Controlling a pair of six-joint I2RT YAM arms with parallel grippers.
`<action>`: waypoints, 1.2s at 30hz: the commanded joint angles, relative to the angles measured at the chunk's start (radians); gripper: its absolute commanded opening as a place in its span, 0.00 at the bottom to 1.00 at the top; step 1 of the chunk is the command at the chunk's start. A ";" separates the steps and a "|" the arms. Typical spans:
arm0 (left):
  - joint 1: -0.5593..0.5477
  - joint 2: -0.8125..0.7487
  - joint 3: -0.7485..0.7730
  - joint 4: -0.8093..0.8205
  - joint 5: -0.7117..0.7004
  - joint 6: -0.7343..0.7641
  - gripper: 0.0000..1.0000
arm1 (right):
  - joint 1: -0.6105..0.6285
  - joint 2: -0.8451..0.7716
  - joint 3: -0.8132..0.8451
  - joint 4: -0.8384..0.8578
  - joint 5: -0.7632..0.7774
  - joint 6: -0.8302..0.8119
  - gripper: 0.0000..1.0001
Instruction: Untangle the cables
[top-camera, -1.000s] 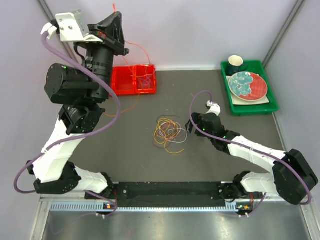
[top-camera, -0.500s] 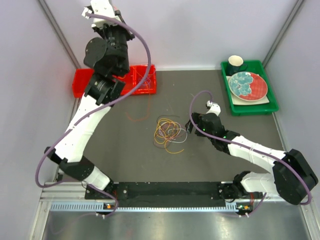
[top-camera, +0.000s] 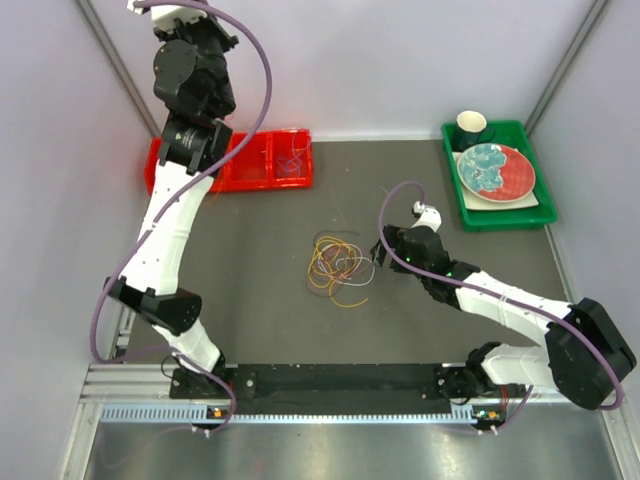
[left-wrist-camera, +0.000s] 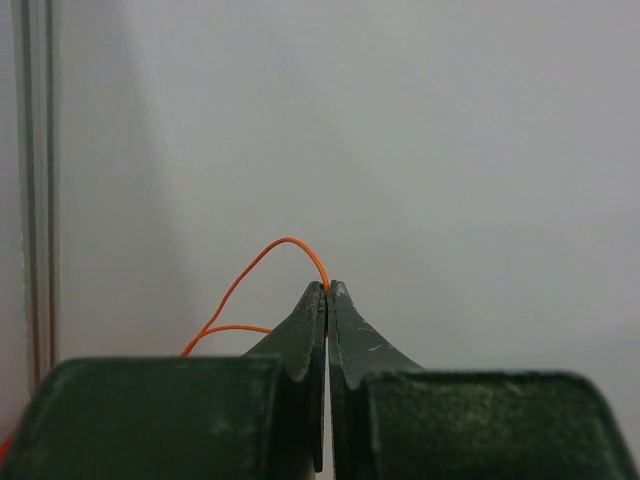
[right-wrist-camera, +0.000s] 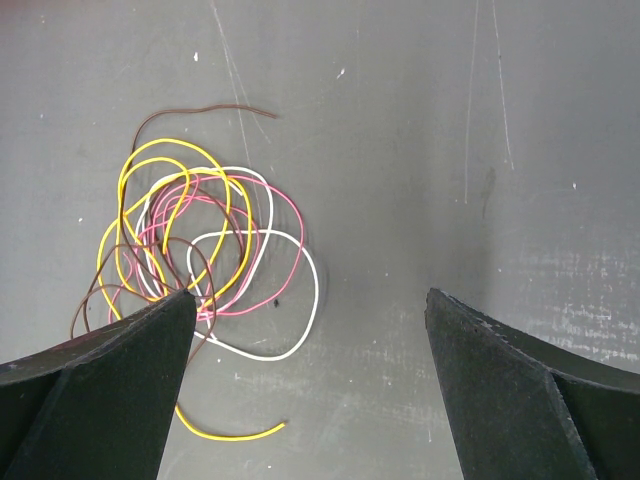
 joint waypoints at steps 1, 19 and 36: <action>0.071 0.076 0.054 0.034 0.054 -0.103 0.00 | 0.002 -0.024 0.021 0.034 0.007 0.000 0.95; 0.221 0.373 0.301 0.227 0.184 -0.452 0.00 | 0.002 0.045 0.065 0.033 -0.006 -0.014 0.95; 0.204 0.418 0.329 0.711 0.273 -0.522 0.00 | 0.002 0.054 0.073 0.033 -0.012 -0.018 0.94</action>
